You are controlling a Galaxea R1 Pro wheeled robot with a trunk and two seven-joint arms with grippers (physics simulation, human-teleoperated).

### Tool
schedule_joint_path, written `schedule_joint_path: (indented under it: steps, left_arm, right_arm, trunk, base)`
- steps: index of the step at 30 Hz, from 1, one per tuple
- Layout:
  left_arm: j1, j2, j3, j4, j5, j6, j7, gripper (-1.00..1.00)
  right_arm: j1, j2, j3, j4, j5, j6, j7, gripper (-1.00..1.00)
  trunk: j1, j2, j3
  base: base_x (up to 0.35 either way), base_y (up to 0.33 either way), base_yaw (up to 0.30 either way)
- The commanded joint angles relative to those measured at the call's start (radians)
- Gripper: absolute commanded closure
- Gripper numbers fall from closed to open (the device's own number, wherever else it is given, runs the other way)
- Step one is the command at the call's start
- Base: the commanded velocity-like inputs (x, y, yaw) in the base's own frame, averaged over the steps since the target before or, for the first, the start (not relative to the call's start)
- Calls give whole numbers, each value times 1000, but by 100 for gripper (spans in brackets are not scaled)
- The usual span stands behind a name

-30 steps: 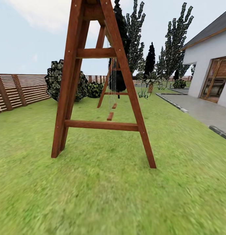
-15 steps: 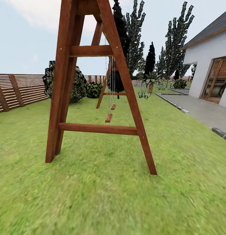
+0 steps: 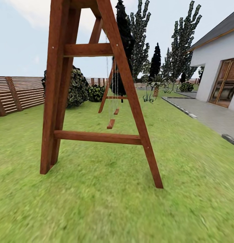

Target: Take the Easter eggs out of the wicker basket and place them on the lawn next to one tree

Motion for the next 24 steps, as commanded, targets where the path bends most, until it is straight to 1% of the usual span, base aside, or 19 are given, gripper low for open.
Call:
schedule_joint_path:
  steps: [1, 7, 13, 17, 24]
  left_arm:
    - [1, 0, 0, -2, 2, 0, 0, -100]
    - [0, 0, 1, -2, 3, 0, 0, -100]
    - [1, 0, 2, -2, 3, 0, 1, -100]
    - [1, -1, 4, -2, 4, 0, 2, -100]
    - [1, -1, 6, -2, 5, 0, 3, -100]
  right_arm:
    - [-1, 0, 0, 1, 0, -3, 0, -100]
    - [-1, 0, 0, 1, 0, -3, 0, -100]
    - [-1, 0, 0, 1, 0, -3, 0, -100]
    - [-1, 0, 0, 1, 0, -3, 0, -100]
    - [-1, 0, 0, 1, 0, -3, 0, -100]
  trunk:
    - [1, 0, -1]
    - [1, 0, -1]
    - [1, 0, -1]
    - [1, 0, -1]
    - [1, 0, -1]
  base:
    - [312, -129, 0]
    - [287, -168, 0]
    - [211, -235, 0]
    - [100, -279, 0]
    - [23, -296, 0]
